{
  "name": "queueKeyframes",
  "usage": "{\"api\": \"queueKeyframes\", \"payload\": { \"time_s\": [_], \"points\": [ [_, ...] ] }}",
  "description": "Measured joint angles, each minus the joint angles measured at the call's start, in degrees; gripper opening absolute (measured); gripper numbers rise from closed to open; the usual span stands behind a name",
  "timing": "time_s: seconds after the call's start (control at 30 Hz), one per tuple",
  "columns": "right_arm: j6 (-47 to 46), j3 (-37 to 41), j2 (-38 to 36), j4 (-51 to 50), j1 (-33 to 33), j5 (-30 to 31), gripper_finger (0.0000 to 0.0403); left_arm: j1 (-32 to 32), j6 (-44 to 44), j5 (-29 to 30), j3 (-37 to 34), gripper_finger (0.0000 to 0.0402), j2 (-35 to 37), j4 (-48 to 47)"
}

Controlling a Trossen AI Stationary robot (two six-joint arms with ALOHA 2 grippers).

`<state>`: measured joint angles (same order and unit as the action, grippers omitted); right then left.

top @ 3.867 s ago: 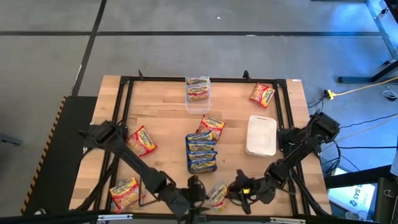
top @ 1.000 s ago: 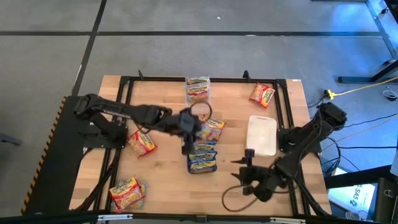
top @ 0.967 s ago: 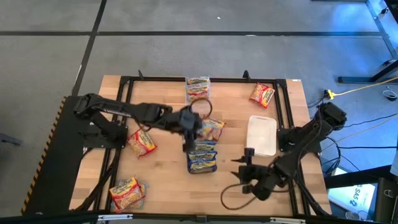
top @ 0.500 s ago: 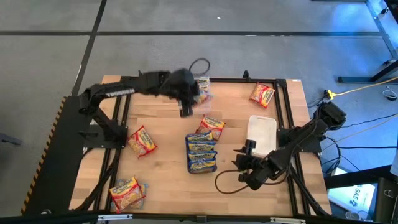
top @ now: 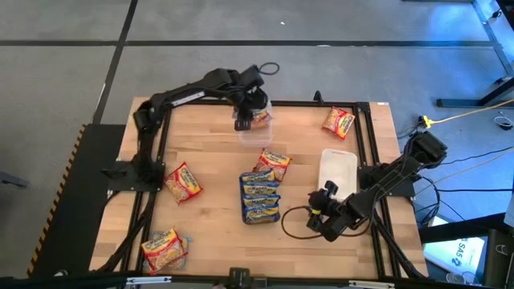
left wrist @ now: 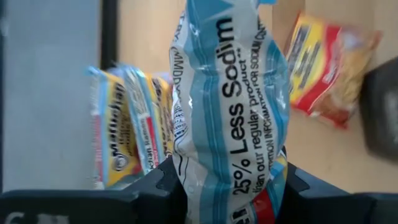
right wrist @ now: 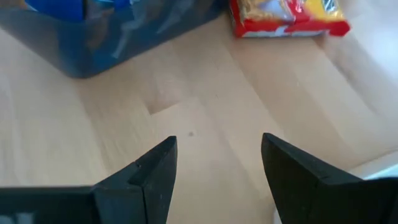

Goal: Sort Maruchan noodles
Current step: Put the right light blue noodle pack into the transparent bin

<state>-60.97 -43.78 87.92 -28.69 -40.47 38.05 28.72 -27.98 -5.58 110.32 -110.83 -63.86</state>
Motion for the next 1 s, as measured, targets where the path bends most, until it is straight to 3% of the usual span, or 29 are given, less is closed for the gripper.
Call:
{"api": "queueKeyframes", "payload": {
  "time_s": [0.53, 1.0],
  "points": [
    [-1.84, 2.32, 0.02, 8.14, 0.0, 2.31, 0.0209, 2.4, -5.71, -2.3, 0.09, 0.0133, -13.03, 0.06],
    [-1.81, 2.32, 0.02, 8.51, 0.0, 2.42, 0.0209, 2.03, -5.77, 2.02, -0.57, 0.0133, -14.91, 0.02]
  ]
}}
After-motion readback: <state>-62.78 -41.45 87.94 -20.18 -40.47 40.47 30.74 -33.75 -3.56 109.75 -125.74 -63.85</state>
